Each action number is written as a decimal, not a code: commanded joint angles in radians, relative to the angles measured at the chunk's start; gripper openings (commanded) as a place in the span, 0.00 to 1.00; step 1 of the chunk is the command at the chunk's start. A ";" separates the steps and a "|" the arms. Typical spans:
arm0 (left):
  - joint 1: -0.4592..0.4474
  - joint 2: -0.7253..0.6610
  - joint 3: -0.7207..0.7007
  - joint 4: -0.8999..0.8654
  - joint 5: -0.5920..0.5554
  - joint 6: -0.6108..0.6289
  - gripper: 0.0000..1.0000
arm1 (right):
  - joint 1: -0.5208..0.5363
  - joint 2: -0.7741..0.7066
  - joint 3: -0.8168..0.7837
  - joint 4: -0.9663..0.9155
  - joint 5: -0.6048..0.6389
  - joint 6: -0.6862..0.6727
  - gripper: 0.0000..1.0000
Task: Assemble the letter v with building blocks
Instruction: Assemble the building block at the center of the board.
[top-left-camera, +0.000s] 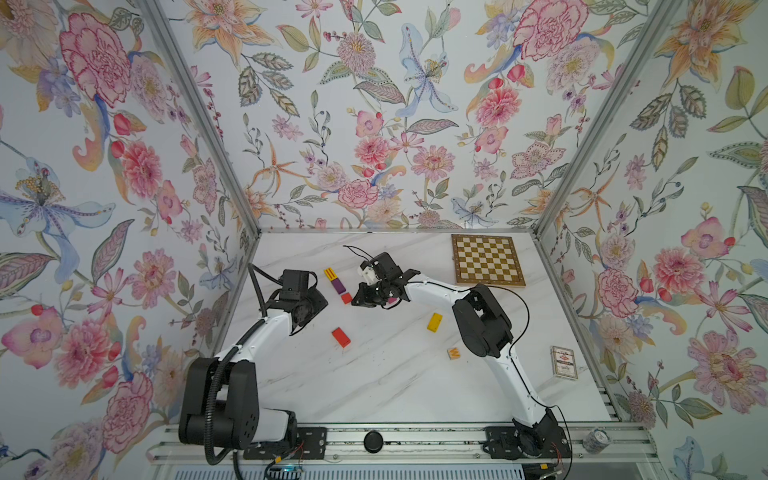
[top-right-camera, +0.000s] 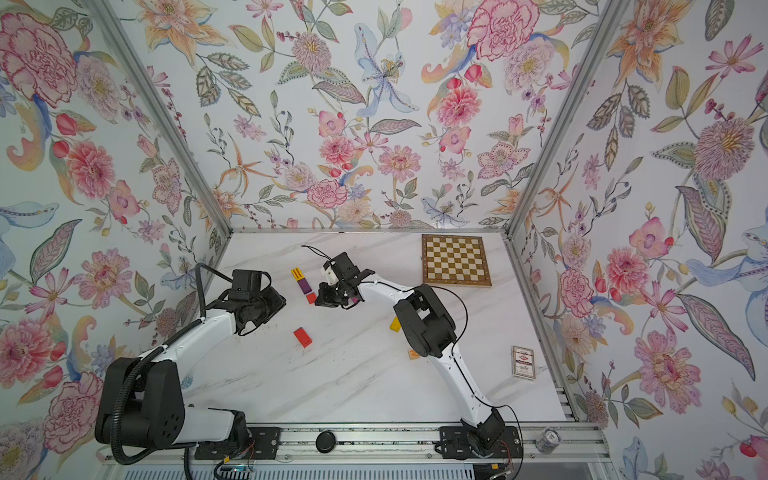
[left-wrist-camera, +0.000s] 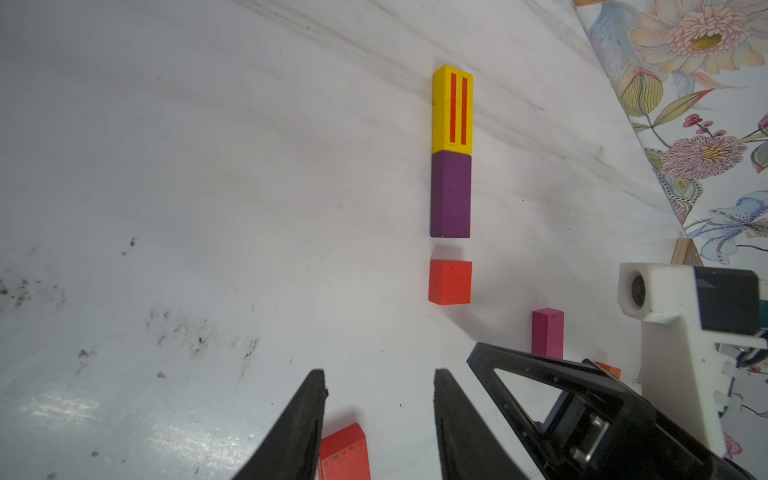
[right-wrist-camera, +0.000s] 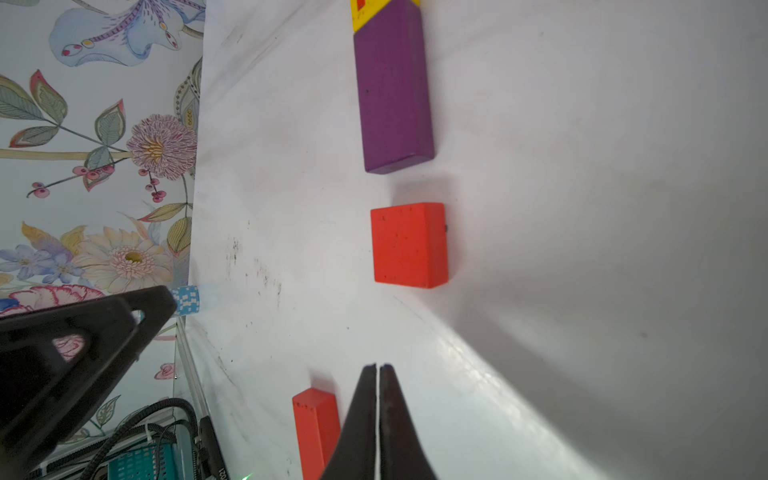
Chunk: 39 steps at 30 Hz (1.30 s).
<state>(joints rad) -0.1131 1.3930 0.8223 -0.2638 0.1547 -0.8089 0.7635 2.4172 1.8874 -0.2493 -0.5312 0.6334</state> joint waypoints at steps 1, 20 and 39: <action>0.007 -0.003 -0.012 -0.003 0.017 -0.001 0.46 | -0.006 0.037 0.047 -0.029 0.014 -0.002 0.07; 0.006 0.024 -0.008 -0.008 0.009 0.007 0.46 | -0.013 0.134 0.163 -0.050 0.010 0.009 0.07; 0.006 0.077 -0.001 0.010 0.030 -0.005 0.40 | 0.001 0.103 0.110 -0.048 0.008 0.021 0.08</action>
<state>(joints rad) -0.1131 1.4414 0.8223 -0.2569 0.1612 -0.8112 0.7574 2.5397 2.0270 -0.2710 -0.5354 0.6456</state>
